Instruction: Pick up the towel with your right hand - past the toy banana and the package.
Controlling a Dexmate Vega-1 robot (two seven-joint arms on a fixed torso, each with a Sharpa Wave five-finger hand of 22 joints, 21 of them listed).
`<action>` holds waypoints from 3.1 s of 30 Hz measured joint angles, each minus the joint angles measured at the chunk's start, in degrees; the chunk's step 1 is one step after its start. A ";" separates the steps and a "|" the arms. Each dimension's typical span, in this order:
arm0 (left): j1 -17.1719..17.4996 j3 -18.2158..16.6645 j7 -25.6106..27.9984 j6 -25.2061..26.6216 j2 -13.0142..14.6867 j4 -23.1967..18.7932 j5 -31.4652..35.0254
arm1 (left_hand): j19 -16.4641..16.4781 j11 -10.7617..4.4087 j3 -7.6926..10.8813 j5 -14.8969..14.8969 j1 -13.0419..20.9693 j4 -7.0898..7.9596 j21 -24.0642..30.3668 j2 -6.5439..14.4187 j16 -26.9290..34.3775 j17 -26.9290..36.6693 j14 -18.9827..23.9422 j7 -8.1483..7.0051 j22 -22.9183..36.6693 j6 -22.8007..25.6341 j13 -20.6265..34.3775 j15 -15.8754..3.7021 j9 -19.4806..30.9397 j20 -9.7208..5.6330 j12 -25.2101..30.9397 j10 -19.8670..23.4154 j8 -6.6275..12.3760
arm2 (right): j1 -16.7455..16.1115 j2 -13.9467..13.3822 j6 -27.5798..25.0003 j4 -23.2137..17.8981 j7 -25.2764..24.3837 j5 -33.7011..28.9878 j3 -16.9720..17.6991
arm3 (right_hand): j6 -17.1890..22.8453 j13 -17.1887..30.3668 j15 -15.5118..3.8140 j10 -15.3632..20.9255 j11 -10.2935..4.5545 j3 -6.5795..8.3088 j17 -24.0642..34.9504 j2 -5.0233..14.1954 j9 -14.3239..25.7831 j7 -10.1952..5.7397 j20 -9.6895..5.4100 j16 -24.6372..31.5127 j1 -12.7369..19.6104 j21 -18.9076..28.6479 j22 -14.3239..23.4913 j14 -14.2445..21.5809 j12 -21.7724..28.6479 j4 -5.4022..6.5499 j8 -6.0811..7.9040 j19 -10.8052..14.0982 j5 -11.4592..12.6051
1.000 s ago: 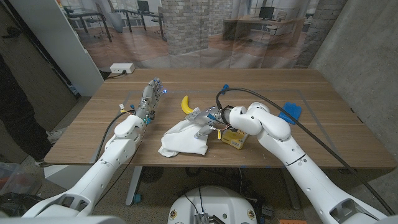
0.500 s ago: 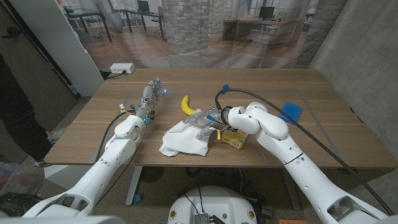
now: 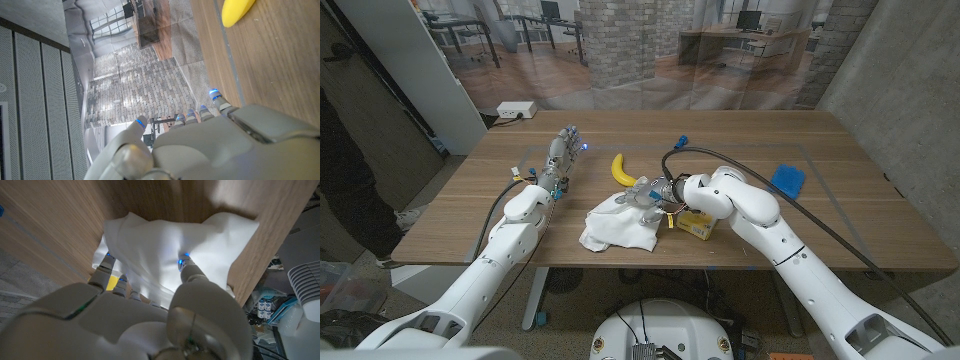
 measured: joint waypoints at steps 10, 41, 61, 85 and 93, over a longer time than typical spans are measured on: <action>0.00 -0.04 -0.15 -0.26 -0.09 0.24 -0.06 | 0.00 0.00 0.00 0.00 0.00 0.00 0.00 0.00 0.00 0.00 0.00 0.00 0.00 0.00 0.00 0.00 0.00 0.00 0.00 0.00 0.00 | -2.07 -1.07 1.35 -0.70 -8.44 -4.22 0.29 | 26.26 2.91 -4.89 23.71 -5.02 -4.55 8.18 2.44 1.52 -0.23 -14.12 12.84 23.47 8.79 1.74 31.43 10.23 0.81 10.24 26.13 -0.25; 0.24 -0.15 -0.29 -0.43 0.06 -0.23 -0.16 | 0.00 -0.01 0.00 0.00 0.00 0.00 -0.44 0.00 0.00 0.00 0.00 0.01 -0.02 0.00 0.00 0.00 0.00 -0.01 0.00 0.00 0.00 | -3.65 -1.24 8.35 3.85 -23.56 8.23 5.64 | 63.41 12.55 -2.29 48.23 0.35 -11.61 27.68 2.87 1.84 14.48 -18.34 23.65 40.44 33.48 11.18 50.24 31.41 1.88 18.65 32.08 -2.01; 0.87 -0.05 -0.10 -0.39 0.51 -1.35 -0.27 | 0.00 -0.01 0.00 0.00 0.00 0.00 -0.44 0.00 0.00 0.00 0.00 0.01 -0.02 0.00 0.00 0.00 0.00 -0.01 0.00 0.00 0.00 | -5.19 -0.72 9.90 4.52 -31.24 11.66 7.85 | 64.33 11.59 -2.19 48.65 0.35 -11.69 27.83 2.35 1.59 14.99 -17.88 21.92 40.97 35.61 11.50 51.37 32.37 1.80 17.92 31.61 -2.00; 1.25 0.10 0.30 -0.19 0.80 -1.89 -0.47 | 0.00 -0.01 0.00 0.00 0.00 0.00 -0.44 0.00 0.00 0.00 0.00 0.01 -0.03 0.00 0.00 0.00 0.00 -0.01 0.00 0.00 0.00 | -5.66 -0.62 11.34 3.91 -38.35 10.53 9.27 | 65.56 11.00 -2.08 48.86 0.58 -11.77 28.22 2.27 1.60 15.18 -17.69 20.37 41.05 37.94 11.27 51.87 32.36 1.72 17.10 31.43 -1.92; 1.03 0.20 0.29 -0.19 0.70 -1.56 -0.47 | 0.00 -0.01 0.00 0.00 0.00 0.00 -0.83 0.00 0.00 0.00 0.00 0.01 -0.03 0.00 0.00 0.00 0.00 -0.01 0.00 0.00 0.00 | -5.45 -0.64 11.50 3.60 -39.39 10.29 9.67 | 65.56 10.73 -2.08 49.06 0.55 -11.77 28.28 2.26 1.59 15.19 -17.29 19.83 41.05 38.82 11.25 51.87 32.58 1.72 17.05 31.02 -1.96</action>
